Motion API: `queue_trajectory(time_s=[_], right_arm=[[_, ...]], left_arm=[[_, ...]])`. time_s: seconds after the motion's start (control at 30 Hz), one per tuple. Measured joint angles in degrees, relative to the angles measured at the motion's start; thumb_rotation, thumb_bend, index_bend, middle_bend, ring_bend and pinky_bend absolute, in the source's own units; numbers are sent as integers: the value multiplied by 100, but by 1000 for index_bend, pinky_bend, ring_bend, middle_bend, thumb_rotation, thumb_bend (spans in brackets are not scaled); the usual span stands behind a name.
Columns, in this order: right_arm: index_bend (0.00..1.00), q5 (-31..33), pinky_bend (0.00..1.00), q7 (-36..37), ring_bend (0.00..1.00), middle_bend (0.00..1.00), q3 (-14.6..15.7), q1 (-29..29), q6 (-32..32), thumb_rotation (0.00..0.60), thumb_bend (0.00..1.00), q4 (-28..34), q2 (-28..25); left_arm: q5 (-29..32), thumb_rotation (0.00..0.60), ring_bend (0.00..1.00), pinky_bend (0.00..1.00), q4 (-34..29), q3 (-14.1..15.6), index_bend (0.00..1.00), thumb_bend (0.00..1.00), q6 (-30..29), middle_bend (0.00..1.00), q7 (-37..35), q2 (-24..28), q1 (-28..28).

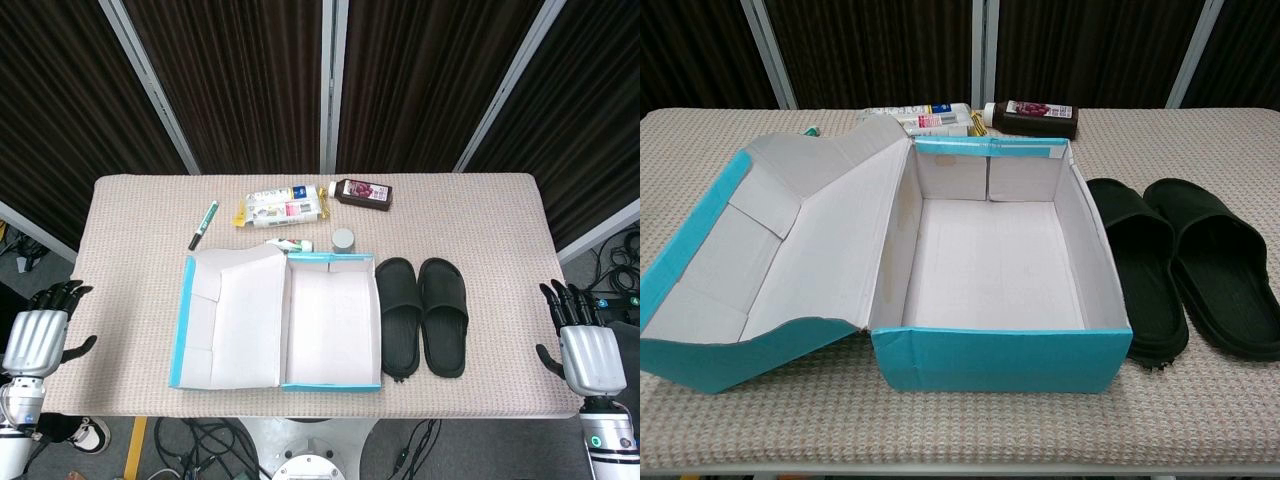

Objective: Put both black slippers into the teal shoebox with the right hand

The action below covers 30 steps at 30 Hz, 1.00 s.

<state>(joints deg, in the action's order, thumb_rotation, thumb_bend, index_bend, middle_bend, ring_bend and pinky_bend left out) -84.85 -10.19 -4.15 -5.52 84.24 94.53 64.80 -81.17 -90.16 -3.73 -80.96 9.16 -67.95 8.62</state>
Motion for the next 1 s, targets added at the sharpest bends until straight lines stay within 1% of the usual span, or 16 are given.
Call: queue_trajectory(time_s=[0.23,0.4,0.5,0.63,0.77,0.87,1.0], right_arm=[[0,43,100,-18,0,71,-41,-2,19,600,127,-41,0],[0,66,101,-231,0,101,-74,-32,5,600,126,81,-56],[0,199,100,-380,0,118,-124,-74,-70,600,126,183,-89],[0,438,100,-489,0,132,-181,-183,-361,600,125,370,-162],[1,671,101,-551,0,144,-278,-409,-758,600,126,600,-274],[49,678,141,-569,7,215,-372,-640,-955,600,125,697,-329],[71,670,161,-520,22,251,-532,-956,-1235,600,125,845,-405]], left_arm=[[-1,600,142,209,-52,20,208,181,58,167,50,28,26],[-37,600,142,209,-138,35,208,181,37,167,114,79,25],[-28,600,142,209,-246,37,208,181,60,167,178,126,37],[17,600,142,209,-371,16,208,182,156,167,198,206,90],[51,600,142,209,-393,-12,208,181,242,167,138,255,148],[6,600,142,209,-330,-1,208,181,240,167,76,242,158],[-13,600,142,209,-292,23,208,182,219,167,-41,214,139]])
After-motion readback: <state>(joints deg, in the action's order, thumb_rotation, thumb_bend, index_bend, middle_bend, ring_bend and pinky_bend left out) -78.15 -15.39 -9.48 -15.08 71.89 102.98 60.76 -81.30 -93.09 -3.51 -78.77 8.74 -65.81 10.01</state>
